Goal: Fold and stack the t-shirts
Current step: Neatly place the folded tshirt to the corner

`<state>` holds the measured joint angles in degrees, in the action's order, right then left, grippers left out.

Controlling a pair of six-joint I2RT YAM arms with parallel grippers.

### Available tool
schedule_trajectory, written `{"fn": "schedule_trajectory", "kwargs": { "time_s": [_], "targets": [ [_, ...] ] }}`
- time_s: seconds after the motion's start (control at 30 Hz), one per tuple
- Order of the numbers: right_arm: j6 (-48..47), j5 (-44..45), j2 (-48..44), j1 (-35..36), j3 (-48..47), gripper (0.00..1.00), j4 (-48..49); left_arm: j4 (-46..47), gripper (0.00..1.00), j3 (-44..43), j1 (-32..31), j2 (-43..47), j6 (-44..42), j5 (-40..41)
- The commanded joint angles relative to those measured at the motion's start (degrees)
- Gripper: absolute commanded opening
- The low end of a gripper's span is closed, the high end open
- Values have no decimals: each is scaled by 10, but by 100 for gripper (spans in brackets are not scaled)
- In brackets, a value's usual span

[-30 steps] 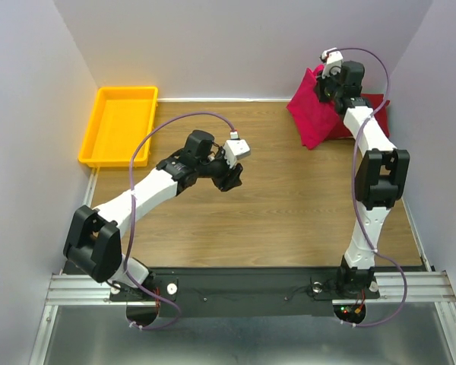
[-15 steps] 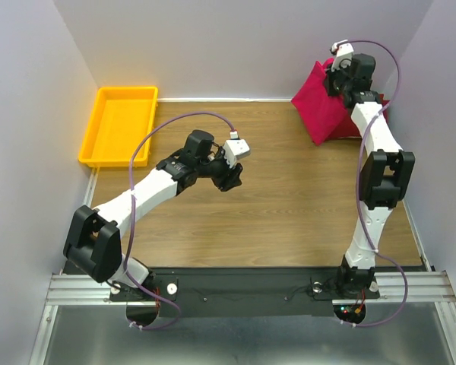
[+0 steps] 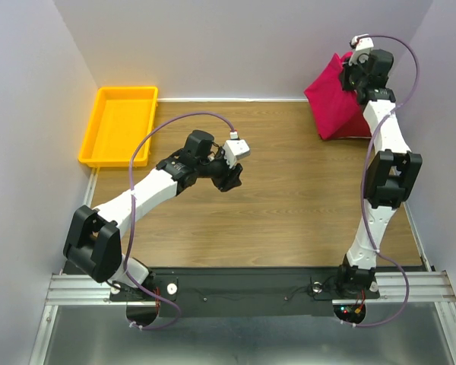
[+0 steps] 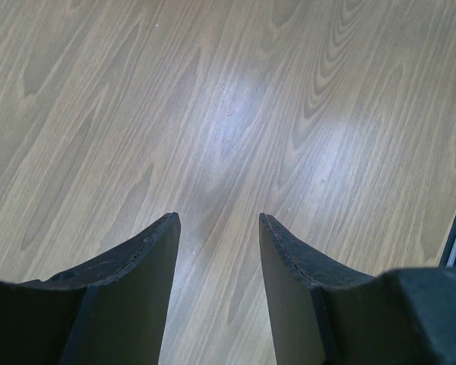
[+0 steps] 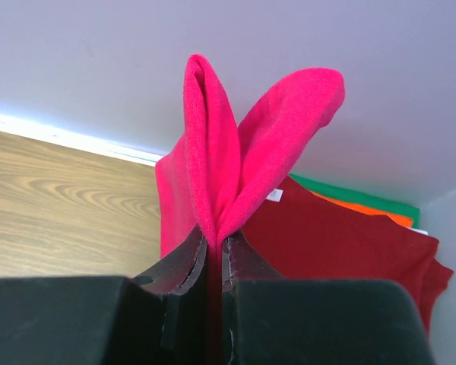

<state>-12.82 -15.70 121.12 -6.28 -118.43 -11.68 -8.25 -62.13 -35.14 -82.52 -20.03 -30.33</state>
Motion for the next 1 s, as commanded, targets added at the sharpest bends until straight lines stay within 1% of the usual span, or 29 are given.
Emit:
{"fn": "schedule_trajectory", "kwargs": {
  "time_s": [0.0,0.33,0.73,0.97],
  "targets": [
    [10,-7,10,-21,-44,1,30,-2,57,-10,1,10,0,-9],
    [4,20,54,-59,-60,1,34,-18,57,-17,1,3,-5,-3],
    [60,14,119,-118,-123,1,41,-29,57,-27,1,-12,-11,-2],
    [51,29,146,-131,-102,1,60,-34,58,-23,1,-15,-12,-2]
  ]
}}
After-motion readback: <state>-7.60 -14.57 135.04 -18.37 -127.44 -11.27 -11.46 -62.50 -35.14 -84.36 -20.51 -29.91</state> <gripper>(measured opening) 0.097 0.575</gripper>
